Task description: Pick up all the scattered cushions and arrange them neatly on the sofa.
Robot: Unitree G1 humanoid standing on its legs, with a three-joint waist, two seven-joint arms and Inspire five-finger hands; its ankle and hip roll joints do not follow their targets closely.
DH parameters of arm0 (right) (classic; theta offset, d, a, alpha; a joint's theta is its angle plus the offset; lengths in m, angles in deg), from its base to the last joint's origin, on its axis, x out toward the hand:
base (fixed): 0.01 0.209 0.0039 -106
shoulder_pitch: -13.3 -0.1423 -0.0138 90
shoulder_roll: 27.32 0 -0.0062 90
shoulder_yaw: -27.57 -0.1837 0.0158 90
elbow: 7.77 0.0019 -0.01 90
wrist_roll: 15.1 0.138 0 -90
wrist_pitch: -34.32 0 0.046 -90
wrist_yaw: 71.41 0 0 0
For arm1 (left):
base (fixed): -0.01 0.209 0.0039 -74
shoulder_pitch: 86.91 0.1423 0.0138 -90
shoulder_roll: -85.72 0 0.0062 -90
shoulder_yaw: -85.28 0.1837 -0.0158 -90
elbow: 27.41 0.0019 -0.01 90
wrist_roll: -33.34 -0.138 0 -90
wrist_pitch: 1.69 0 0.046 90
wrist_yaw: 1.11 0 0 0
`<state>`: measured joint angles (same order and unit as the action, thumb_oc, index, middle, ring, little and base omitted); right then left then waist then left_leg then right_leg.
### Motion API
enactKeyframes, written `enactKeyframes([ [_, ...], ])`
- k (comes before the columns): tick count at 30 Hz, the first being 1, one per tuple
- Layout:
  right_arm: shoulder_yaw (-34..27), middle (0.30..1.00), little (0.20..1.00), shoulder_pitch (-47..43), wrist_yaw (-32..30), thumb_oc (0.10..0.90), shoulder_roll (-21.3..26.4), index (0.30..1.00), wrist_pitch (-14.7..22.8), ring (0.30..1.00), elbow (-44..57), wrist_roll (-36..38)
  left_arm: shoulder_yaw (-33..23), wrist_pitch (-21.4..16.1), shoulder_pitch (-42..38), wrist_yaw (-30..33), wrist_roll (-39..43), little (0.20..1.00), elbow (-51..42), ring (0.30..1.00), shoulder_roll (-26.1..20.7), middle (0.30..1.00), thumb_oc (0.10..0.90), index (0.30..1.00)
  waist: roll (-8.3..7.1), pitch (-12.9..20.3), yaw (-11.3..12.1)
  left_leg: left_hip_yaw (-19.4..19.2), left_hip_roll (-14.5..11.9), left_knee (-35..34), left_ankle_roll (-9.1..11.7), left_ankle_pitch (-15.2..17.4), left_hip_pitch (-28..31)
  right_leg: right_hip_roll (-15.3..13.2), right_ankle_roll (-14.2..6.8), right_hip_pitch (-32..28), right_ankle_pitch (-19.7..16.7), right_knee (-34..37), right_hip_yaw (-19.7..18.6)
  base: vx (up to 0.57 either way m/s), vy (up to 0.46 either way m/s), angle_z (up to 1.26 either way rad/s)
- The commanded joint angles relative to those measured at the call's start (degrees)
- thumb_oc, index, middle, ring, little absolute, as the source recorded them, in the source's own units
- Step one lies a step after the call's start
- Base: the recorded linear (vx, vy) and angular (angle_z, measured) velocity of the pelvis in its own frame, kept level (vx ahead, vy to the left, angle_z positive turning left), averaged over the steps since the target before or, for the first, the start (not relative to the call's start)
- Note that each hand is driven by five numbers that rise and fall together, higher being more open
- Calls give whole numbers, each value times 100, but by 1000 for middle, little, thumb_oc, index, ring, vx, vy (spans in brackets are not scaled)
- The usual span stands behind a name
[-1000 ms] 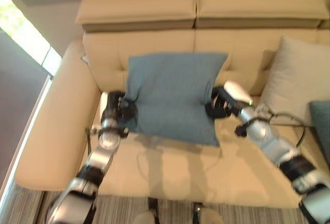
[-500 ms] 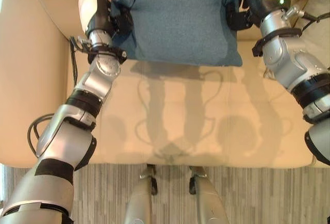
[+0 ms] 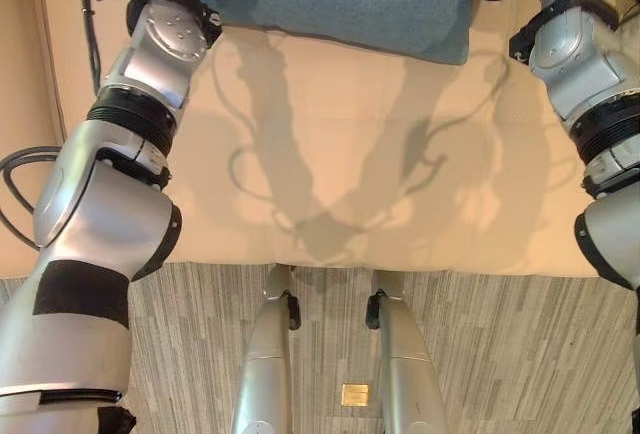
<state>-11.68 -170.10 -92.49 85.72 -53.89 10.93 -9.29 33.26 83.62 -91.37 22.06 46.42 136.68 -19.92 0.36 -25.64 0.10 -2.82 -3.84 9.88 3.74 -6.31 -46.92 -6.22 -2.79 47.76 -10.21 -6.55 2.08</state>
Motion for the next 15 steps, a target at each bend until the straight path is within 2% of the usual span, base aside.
enactKeyframes([
  [1,-250,900,900,141,-313,800,-10,900,-398,900,-761,484,-339,365,292,159,362,900,689,900,-291,900,800,900,40,762,5,93,-128,341,336,379,-451,-671,-887,-462,286,338,-157,30,-11,4],
  [3,-629,900,900,371,-482,800,1,900,-358,900,-672,873,-554,337,357,177,655,900,642,900,-320,900,800,900,74,784,19,94,-119,315,323,404,-363,-661,-886,-531,312,336,-148,-2,5,2],
  [4,-866,900,900,545,-567,800,30,900,-321,900,-544,1049,-697,263,420,215,849,900,501,900,-399,900,800,900,74,753,10,55,-88,299,275,228,-369,-686,-857,-515,196,319,-130,-45,11,1],
  [6,-1548,900,900,1105,-756,800,230,900,-176,900,-22,1458,-1057,85,723,168,1332,900,63,900,-714,900,800,900,116,804,23,53,-74,218,270,275,-110,-679,-837,-690,267,284,-107,-22,13,1],
  [8,-1786,900,900,1366,-769,800,311,900,-115,900,178,1546,-1184,17,852,99,1507,900,-122,900,-856,900,800,900,128,826,30,42,-73,205,267,299,-2,-674,-826,-772,300,265,-99,15,12,1],
  [10,-2516,900,900,1959,-882,800,428,900,140,900,750,1995,-1428,-175,1208,45,1852,900,-533,900,-1102,900,800,900,153,852,15,49,-73,196,270,365,206,-673,-809,-942,352,235,-80,15,6,-1],
  [11,-2525,900,900,1973,-885,800,428,900,137,900,759,1992,-1424,-174,1211,47,1851,900,-536,900,-1099,900,800,900,149,853,18,49,-72,194,270,366,210,-673,-809,-946,352,237,-81,53,43,-2],
  [12,-3784,900,900,2920,-930,800,220,900,679,900,1389,2744,-2119,-516,1954,-36,2836,900,-1236,900,-1220,900,800,900,193,877,-9,37,-80,166,259,458,539,-652,-775,-1200,450,189,-60,70,47,0],
  [13,-4164,900,900,3357,-889,800,123,900,807,900,1556,2908,-2350,-556,2280,-83,3013,900,-1465,900,-1254,900,800,900,194,905,-17,26,-89,121,259,485,718,-647,-766,-1340,490,190,-58,70,47,2],
  [14,-4175,900,900,3385,-896,800,119,900,802,900,1577,2902,-2351,-553,2300,-77,3009,900,-1479,900,-1249,900,800,900,190,905,-13,24,-88,111,259,483,739,-648,-766,-1357,489,196,-59,60,1,2],
  [15,-4639,900,900,3995,-832,800,2,900,855,900,1792,2901,-2685,-651,2833,-116,3285,900,-1900,900,-1233,900,800,900,178,943,-49,17,-111,98,255,515,938,-668,-762,-1555,515,188,-27,72,0,1],
])
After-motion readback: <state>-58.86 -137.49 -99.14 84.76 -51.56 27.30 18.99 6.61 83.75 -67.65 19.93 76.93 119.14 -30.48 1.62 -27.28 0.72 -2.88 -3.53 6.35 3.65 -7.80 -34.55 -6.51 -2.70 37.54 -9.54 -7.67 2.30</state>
